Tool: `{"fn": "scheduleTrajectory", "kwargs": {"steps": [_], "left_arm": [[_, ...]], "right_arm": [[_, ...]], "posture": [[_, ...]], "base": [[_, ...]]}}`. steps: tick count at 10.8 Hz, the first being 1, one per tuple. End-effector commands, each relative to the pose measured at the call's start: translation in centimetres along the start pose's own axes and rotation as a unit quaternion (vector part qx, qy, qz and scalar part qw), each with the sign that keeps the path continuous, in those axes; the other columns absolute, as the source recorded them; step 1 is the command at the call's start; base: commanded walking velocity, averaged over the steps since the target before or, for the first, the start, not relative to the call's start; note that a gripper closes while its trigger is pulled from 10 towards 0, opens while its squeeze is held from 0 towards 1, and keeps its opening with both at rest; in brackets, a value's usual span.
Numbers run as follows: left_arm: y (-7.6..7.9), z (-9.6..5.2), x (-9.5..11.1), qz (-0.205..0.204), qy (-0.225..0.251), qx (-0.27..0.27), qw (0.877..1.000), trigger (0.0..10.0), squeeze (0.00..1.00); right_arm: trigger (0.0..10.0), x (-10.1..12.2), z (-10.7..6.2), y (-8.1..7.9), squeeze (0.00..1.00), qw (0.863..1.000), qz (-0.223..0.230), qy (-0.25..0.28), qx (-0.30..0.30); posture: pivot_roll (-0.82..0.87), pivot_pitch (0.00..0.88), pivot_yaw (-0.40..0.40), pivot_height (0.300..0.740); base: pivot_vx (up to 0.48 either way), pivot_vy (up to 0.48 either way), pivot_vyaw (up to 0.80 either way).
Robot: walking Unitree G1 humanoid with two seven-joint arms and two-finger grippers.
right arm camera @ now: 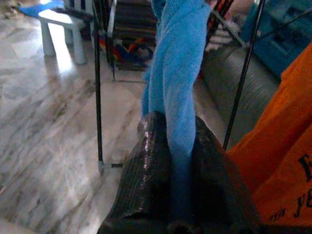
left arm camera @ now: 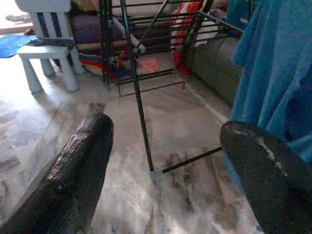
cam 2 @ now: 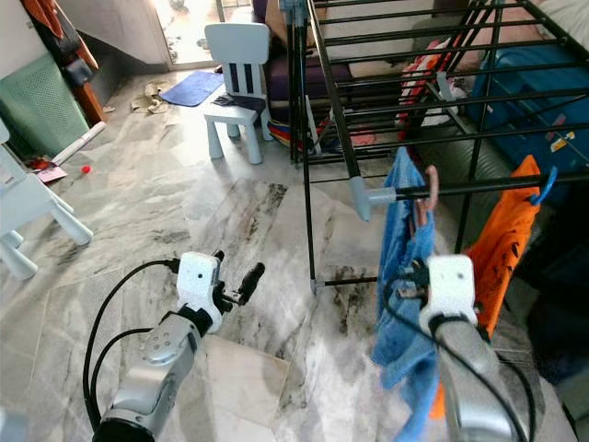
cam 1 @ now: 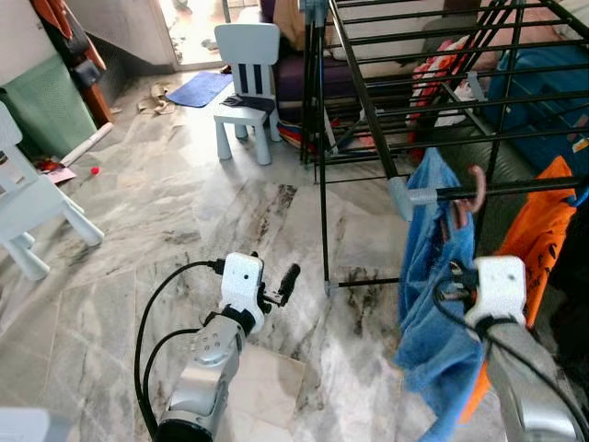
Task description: Hang hanger
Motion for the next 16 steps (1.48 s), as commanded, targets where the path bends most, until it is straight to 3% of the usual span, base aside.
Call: {"fn": "scheduleTrajectory", "kwargs": {"steps": [1,3,8,11,16], "left_arm": [[-0.8,-0.1,-0.3,0.001,-0.004,0.015,1.000,10.0,0.00],[-1.0,-0.1,-0.5,0.007,-0.008,0.019,1.000,10.0,0.00],[-1.8,0.3,0.0,0.016,-0.004,0.036,0.999,10.0,0.00],[-3.1,-0.9,-0.1,0.019,-0.001,0.058,0.998,10.0,0.00],[-3.2,-0.9,0.1,0.023,-0.002,0.059,0.998,10.0,0.00]], "right_arm": [[10.0,0.9,-0.4,-0.5,0.00,1.000,0.004,0.021,0.000],[10.0,-0.2,-1.9,-2.6,0.00,0.999,0.023,0.004,0.022],[10.0,-0.5,-1.6,-4.6,0.00,0.997,0.059,-0.010,0.057],[10.0,-0.7,-1.7,-6.3,0.00,0.994,0.074,-0.016,0.083],[10.0,-0.2,-1.3,-6.3,0.00,0.994,0.070,-0.008,0.078]], "posture": [[-0.15,0.012,0.073,0.740],[-0.16,0.001,0.076,0.740],[-0.13,0.000,0.063,0.740],[-0.10,0.000,0.056,0.740],[-0.11,0.000,0.065,0.740]], "base": [[0.000,0.000,0.00],[0.000,0.000,0.00],[-0.335,0.000,0.00],[-0.414,0.000,0.00],[-0.395,0.000,0.00]]}}
Point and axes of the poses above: a point about 5 cm out from each wrist's last joint towards the gripper, its own z axis pointing out of the wrist towards the gripper, its own x axis along the axis of the wrist's last joint, y = z × x, the point moved 6 cm from there along z, pointing out of the wrist towards the gripper, and after that the axes turned 11 degrees about -z, right-handed, at the moved point
